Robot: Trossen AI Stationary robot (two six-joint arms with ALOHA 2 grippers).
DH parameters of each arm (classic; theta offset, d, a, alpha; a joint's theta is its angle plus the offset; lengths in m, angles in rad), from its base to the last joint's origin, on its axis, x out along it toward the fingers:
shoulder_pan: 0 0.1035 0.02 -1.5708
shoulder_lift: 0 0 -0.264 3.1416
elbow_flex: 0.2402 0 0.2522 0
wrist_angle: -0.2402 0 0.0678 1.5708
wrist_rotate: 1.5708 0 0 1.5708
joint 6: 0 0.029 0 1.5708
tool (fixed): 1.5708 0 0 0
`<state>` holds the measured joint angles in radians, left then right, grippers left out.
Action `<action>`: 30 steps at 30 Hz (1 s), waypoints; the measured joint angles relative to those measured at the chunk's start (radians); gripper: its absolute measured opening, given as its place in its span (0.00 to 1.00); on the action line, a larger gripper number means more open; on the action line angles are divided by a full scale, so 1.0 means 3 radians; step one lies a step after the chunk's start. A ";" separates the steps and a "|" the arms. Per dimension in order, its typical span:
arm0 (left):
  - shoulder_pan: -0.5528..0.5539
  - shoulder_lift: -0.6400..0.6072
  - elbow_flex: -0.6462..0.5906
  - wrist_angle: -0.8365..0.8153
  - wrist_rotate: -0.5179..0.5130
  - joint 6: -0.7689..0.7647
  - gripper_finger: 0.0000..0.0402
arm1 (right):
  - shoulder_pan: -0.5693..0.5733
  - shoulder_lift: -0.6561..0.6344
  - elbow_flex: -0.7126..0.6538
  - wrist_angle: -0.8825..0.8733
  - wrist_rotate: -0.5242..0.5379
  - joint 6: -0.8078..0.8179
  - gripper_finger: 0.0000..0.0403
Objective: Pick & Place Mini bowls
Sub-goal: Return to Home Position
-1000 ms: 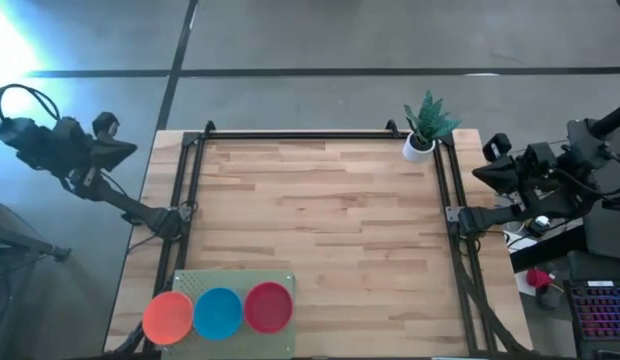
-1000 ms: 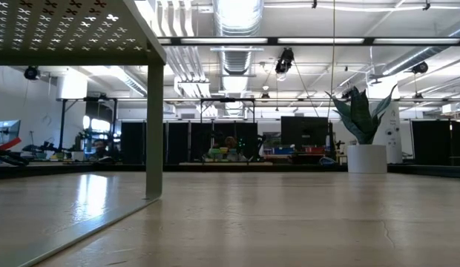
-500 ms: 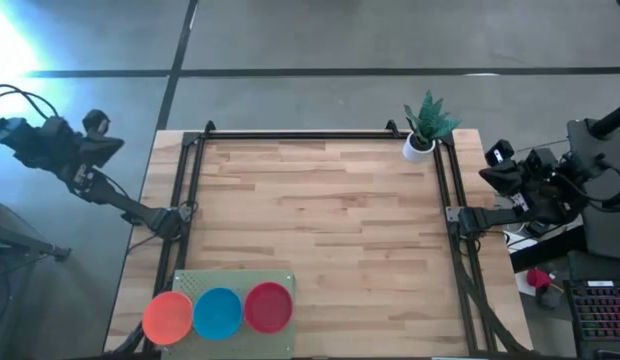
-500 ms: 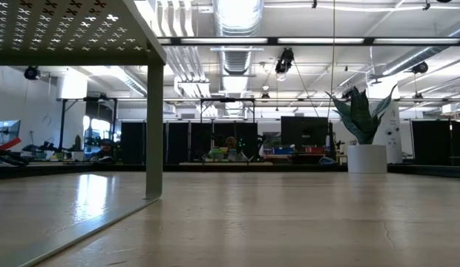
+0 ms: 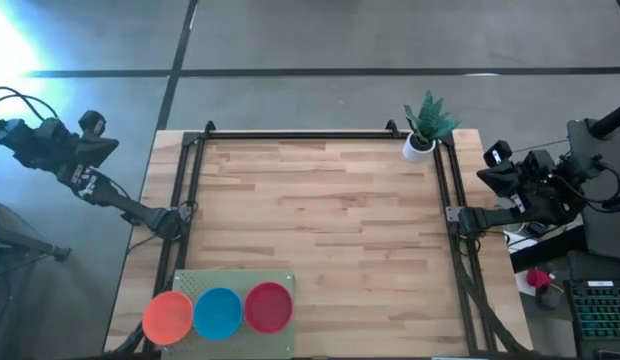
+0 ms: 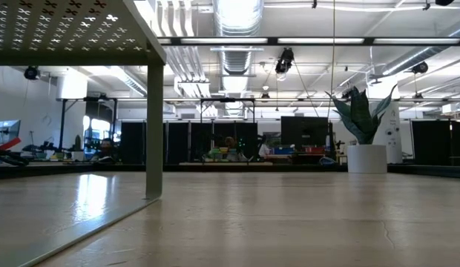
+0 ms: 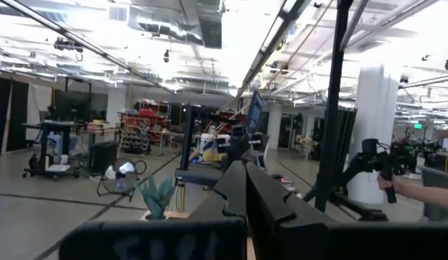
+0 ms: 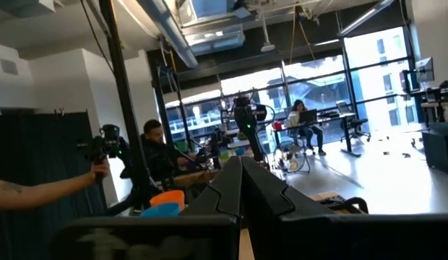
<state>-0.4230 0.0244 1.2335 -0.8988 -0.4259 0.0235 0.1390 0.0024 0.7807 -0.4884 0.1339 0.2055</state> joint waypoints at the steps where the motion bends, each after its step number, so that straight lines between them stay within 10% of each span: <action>1: 0.0000 -0.0019 0.0001 0.0001 -0.0001 0.0006 0.00 | 0.0000 -0.0002 0.0000 0.0006 0.0001 0.0004 0.02; 30: -0.0002 -0.0069 -0.0695 0.0173 0.0233 0.0171 0.00 | 0.0000 -0.0001 -0.0541 0.0560 -0.0015 -0.0375 0.02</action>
<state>-0.4236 0.0036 1.0249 -0.8468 -0.3559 0.0749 0.1390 0.0021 0.6185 -0.3205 0.1293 0.0929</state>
